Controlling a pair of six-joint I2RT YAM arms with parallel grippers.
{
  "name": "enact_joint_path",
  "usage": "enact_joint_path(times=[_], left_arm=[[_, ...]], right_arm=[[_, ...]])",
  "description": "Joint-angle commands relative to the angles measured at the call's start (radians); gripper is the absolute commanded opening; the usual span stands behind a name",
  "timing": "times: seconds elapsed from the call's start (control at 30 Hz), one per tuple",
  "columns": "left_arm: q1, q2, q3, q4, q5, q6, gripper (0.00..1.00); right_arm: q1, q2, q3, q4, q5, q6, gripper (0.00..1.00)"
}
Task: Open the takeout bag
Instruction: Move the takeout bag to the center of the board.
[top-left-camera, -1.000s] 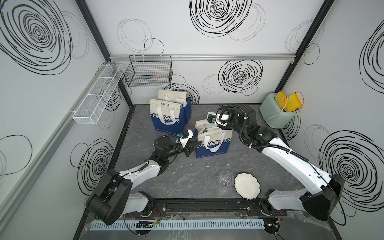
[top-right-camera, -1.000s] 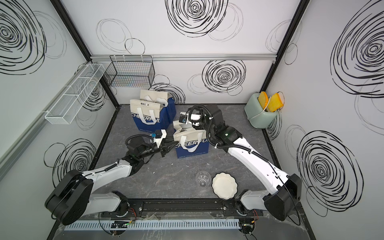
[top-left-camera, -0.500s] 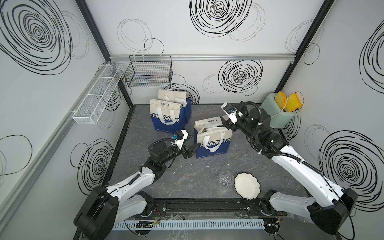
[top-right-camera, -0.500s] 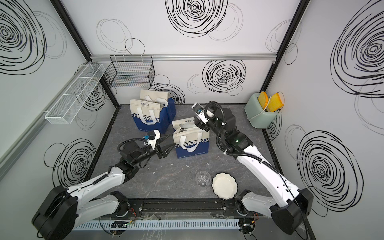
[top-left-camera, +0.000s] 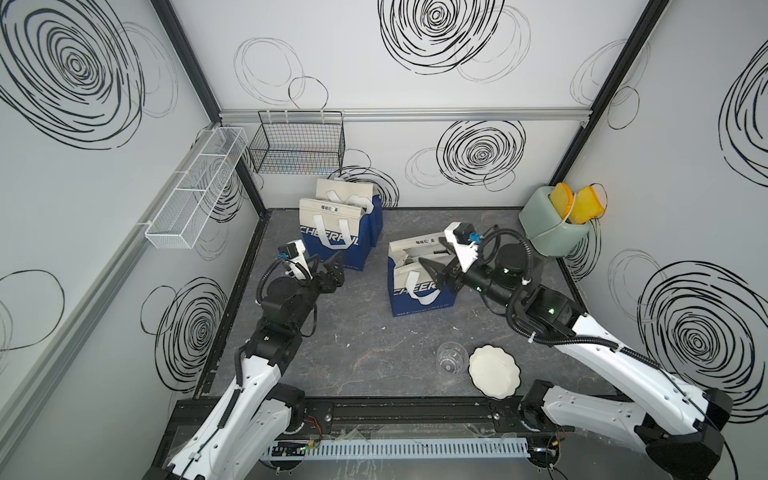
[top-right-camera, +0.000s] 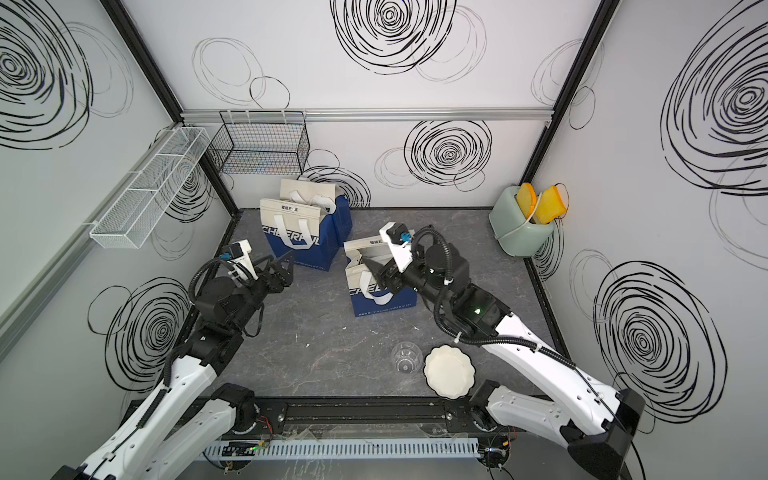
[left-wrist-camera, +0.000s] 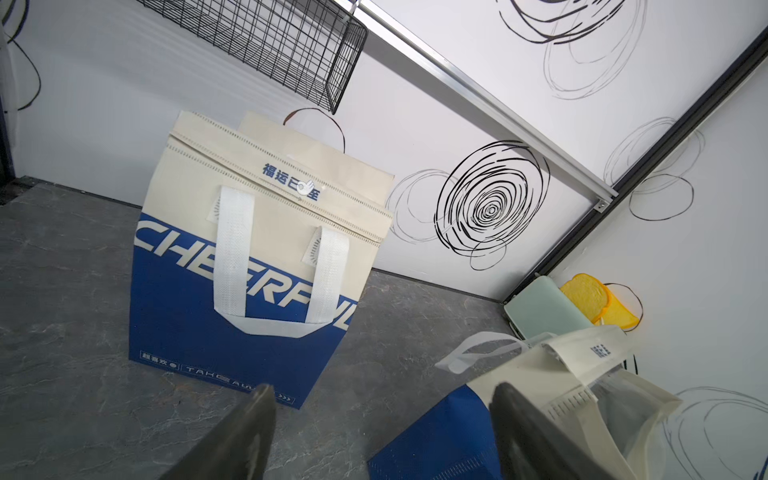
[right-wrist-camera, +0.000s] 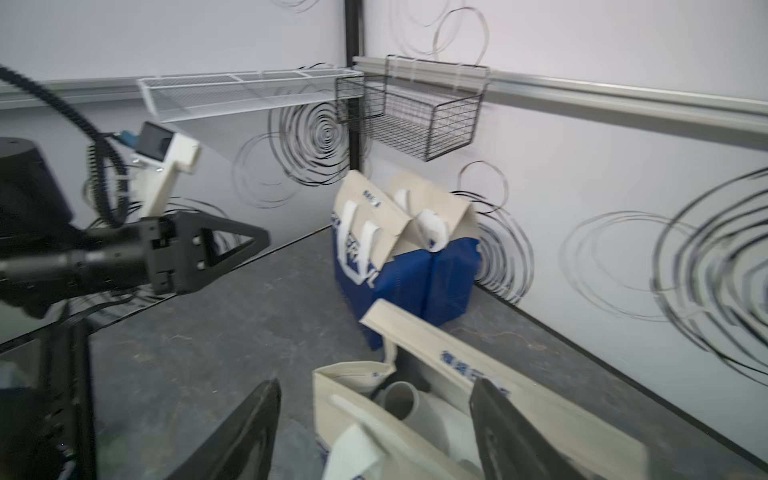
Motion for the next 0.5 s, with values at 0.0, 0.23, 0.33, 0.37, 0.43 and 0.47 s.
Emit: enact_joint_path(times=[0.0,0.23,0.33,0.37,0.43,0.47], left_arm=[[0.012,-0.050,0.052,-0.108,-0.081,-0.029,0.86],[0.064,-0.144,0.074,-0.198,-0.218,-0.019,0.86],[0.071,-0.193,0.075,-0.213,-0.285,0.002,0.86],[0.075,-0.201,0.076,-0.220,-0.297,0.004,0.86],[0.083,-0.217,0.075,-0.226,-0.304,0.007,0.86],[0.084,-0.218,0.073,-0.227,-0.307,0.009,0.86]], right_arm=[[0.110,0.078,-0.016,0.051,0.072,0.117,0.73],[0.305,0.388,0.038,0.098,0.187,0.221,0.68],[0.311,0.488,0.033,0.169,0.206,0.255,0.67],[0.312,0.514,0.038,0.182,0.220,0.264,0.66],[0.310,0.582,0.066,0.197,0.246,0.275,0.66],[0.310,0.612,0.083,0.199,0.263,0.275,0.67]])
